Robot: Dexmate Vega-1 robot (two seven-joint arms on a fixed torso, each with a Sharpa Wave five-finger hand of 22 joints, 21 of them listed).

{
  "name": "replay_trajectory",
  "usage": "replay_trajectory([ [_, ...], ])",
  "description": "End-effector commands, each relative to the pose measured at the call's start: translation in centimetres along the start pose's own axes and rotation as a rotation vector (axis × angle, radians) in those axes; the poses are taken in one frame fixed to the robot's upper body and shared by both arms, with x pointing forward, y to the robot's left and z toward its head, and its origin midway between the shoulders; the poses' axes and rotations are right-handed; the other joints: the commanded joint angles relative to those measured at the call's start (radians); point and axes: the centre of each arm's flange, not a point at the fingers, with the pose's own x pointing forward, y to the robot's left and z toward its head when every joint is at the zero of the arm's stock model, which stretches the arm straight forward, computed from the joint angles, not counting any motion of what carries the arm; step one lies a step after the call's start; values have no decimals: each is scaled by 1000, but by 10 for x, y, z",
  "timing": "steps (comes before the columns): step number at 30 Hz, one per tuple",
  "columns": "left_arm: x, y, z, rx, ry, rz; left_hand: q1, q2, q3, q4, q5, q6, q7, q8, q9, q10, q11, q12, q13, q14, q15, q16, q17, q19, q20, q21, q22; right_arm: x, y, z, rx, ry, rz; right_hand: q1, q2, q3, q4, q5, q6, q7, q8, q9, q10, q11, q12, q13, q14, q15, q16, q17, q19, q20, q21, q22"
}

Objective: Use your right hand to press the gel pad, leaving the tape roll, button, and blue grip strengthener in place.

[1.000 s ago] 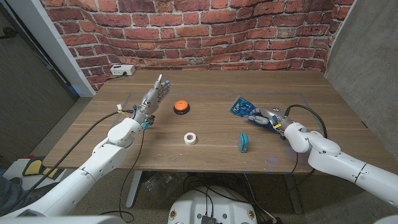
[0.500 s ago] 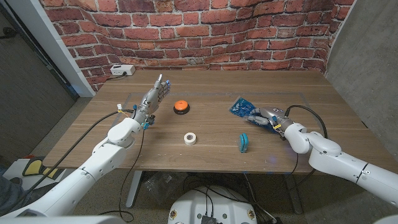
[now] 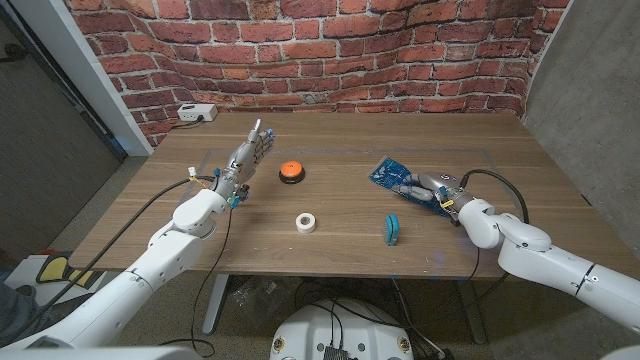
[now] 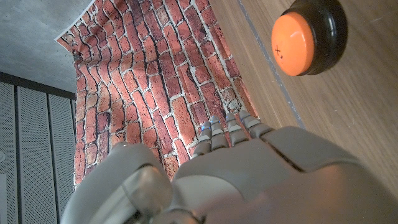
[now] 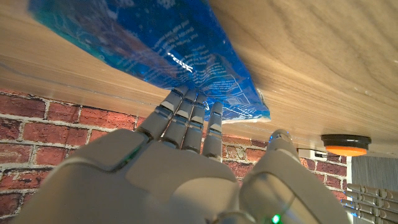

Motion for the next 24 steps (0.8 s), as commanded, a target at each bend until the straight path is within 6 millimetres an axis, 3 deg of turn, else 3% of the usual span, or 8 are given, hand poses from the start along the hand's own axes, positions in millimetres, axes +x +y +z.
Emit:
replay_trajectory([
  [1,-1,-1,1,2,-4,2,4,-2,-8,3,-1,9,-3,1,1,7,-4,-1,6,7,-3,2,4,-1,11,-1,3,-6,-12,-1,52,-9,-72,1,8,8,2,-1,-16,-1,1,2,-29,7,-11,1,-27,12,-12,4,-15,-4,-12,-2],
  [6,-1,-1,1,1,-3,2,5,-1,-9,3,-1,8,-4,0,1,7,-2,-2,6,7,-3,2,4,-2,11,-1,3,-8,-14,-2,61,-11,-96,-2,7,6,3,-1,3,-4,15,2,-56,26,-14,2,-100,31,-22,5,-70,20,-36,0],
  [11,-2,-1,1,2,-5,4,5,-1,-10,3,-1,8,-5,0,1,7,-3,-1,6,7,-2,2,4,-2,11,-1,3,-9,-14,-1,57,-13,-113,-4,6,6,3,0,4,-4,16,2,-80,28,-19,3,-139,44,-24,5,-103,22,-47,0],
  [18,-2,-1,1,0,-5,3,6,0,-11,3,-2,8,-2,0,1,7,-4,-2,6,8,-3,3,4,-2,11,-2,3,-11,-14,0,58,-18,-135,-8,5,4,3,0,-17,-9,10,1,-132,29,-23,3,-207,57,-21,5,-171,53,-62,2],
  [22,-3,-1,1,0,-4,2,6,0,-12,3,-2,9,-3,0,1,7,-2,-2,6,7,-2,2,4,-2,11,-2,3,-11,-16,-1,74,-24,-140,-8,4,4,3,0,-36,-8,4,1,-136,30,-22,3,-209,58,-18,5,-175,49,-60,2],
  [24,-3,0,1,2,-4,2,6,0,-12,3,-2,9,-3,0,1,7,-2,-2,6,7,-2,2,4,-2,11,-2,3,-12,-16,-2,87,-26,-141,-8,3,3,2,1,-53,1,1,1,-138,34,-18,3,-200,54,-11,4,-169,30,-54,2],
])
